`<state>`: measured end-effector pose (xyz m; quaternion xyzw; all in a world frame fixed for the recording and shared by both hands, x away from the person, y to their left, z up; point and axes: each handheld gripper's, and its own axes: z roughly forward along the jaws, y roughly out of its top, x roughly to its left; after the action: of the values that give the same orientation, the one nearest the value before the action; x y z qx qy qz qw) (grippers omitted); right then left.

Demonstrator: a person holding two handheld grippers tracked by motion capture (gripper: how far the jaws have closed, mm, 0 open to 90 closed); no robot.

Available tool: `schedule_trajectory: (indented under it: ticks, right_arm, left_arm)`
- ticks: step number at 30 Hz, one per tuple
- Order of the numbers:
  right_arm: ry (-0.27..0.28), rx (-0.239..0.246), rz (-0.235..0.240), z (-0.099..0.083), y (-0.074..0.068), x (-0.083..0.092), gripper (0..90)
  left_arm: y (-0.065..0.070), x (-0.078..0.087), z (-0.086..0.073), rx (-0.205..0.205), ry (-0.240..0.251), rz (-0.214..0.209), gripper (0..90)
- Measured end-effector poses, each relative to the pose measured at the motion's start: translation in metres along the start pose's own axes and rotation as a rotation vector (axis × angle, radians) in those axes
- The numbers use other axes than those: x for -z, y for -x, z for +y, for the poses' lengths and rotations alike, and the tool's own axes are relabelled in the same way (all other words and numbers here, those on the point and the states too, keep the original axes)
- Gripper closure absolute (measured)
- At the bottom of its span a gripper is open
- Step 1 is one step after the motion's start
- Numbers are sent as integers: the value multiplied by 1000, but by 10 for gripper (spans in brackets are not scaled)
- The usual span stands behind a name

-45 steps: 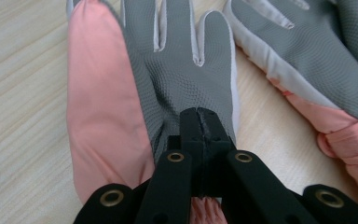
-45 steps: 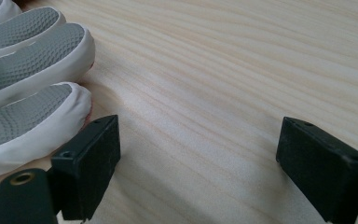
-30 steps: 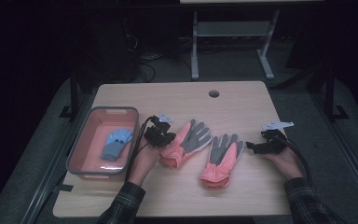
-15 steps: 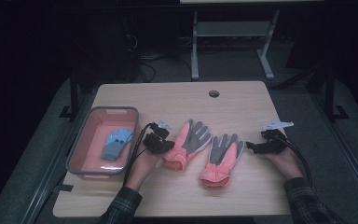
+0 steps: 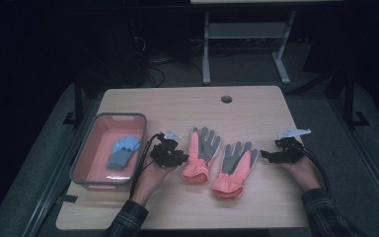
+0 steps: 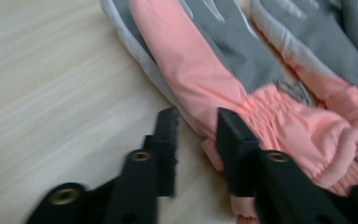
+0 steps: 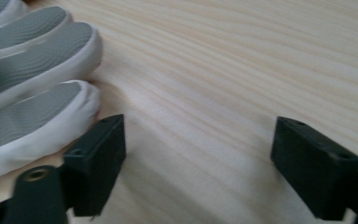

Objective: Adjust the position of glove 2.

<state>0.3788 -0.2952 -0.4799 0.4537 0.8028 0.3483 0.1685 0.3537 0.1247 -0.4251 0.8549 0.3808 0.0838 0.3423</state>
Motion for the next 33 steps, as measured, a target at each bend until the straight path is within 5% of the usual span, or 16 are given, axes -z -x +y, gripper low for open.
schedule_trajectory:
  ticks: [6,15,20,22,27,33]
  right_arm:
    - [0,-19,68,0,-8,12,306]
    - [31,10,162,-17,-28,45,620]
    - [34,50,209,-23,-47,56,818]
    - [27,70,240,-23,-59,58,892]
    - [-4,110,267,-26,-76,55,900]
    - [-33,146,293,-27,-88,49,900]
  left_arm:
    - [-7,-2,7,43,53,-40,510]
    - [-12,-26,10,77,28,-104,446]
    - [-15,-32,9,69,1,-143,601]
    - [-13,-33,9,65,-4,-145,770]
    - [-8,-33,11,9,-18,-123,853]
    - [-8,-24,13,-10,-15,-140,864]
